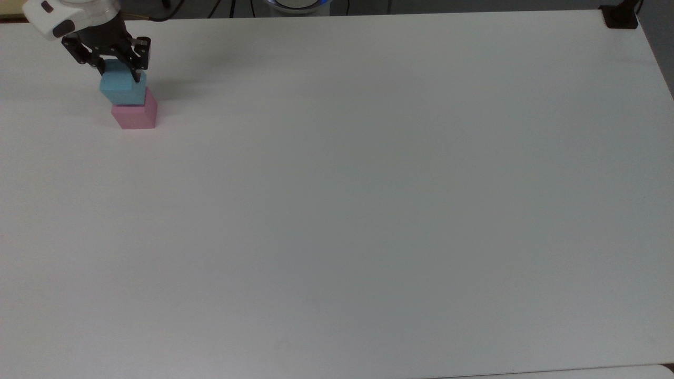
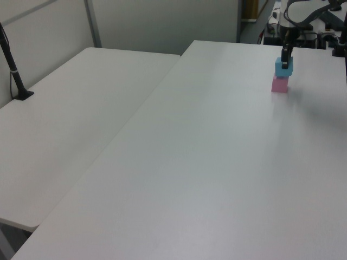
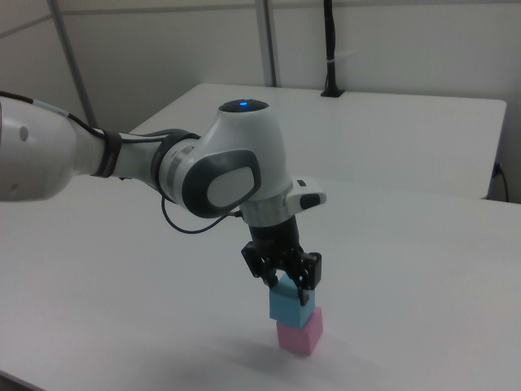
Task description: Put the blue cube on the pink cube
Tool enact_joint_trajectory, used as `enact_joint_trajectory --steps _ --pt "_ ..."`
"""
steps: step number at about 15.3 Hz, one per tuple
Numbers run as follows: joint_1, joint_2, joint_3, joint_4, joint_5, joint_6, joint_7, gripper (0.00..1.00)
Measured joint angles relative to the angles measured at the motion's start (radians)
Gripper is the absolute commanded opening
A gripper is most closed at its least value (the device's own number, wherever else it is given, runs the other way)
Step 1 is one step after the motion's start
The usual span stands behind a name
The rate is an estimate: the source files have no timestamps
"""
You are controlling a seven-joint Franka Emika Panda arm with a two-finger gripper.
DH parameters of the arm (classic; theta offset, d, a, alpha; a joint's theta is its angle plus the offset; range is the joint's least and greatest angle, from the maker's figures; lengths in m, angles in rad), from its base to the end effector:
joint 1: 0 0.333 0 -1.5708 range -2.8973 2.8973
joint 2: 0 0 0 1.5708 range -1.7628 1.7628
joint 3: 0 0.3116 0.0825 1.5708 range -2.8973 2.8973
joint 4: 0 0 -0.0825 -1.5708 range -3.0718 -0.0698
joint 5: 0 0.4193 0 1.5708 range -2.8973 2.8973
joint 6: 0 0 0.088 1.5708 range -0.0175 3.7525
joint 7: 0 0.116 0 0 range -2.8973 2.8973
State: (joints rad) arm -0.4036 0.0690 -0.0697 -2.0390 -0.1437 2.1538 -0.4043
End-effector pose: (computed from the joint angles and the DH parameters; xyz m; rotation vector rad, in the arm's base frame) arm 0.5308 -0.2792 0.3832 3.0076 0.0116 -0.0186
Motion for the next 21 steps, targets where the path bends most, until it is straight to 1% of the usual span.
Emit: enact_joint_trajectory --steps 1,2,3,4,5,11,14,15,17,19,20,21 --pt "-0.001 0.002 0.000 -0.003 0.000 0.007 0.000 0.41" --pt "-0.003 0.005 -0.001 -0.006 0.000 0.026 0.000 0.47" --pt "-0.005 0.007 -0.001 -0.008 0.000 0.042 0.000 0.63" --pt "-0.007 0.010 -0.002 -0.009 0.000 0.050 0.000 0.87" --pt "-0.010 0.014 -0.002 -0.009 0.000 0.055 0.000 1.00" --pt "-0.021 0.021 -0.004 -0.007 0.000 0.059 0.000 1.00" --pt "-0.023 0.017 -0.004 0.014 0.000 0.045 0.010 1.00" --pt "-0.023 0.010 -0.004 0.035 0.000 0.006 0.026 1.00" --pt "-0.021 -0.014 0.002 0.107 0.009 -0.125 0.071 1.00" --pt "-0.002 -0.041 0.008 0.209 0.050 -0.281 0.114 1.00" --pt "0.018 -0.058 0.012 0.285 0.088 -0.387 0.141 1.00" --pt "0.028 -0.066 0.013 0.322 0.109 -0.434 0.153 1.00"
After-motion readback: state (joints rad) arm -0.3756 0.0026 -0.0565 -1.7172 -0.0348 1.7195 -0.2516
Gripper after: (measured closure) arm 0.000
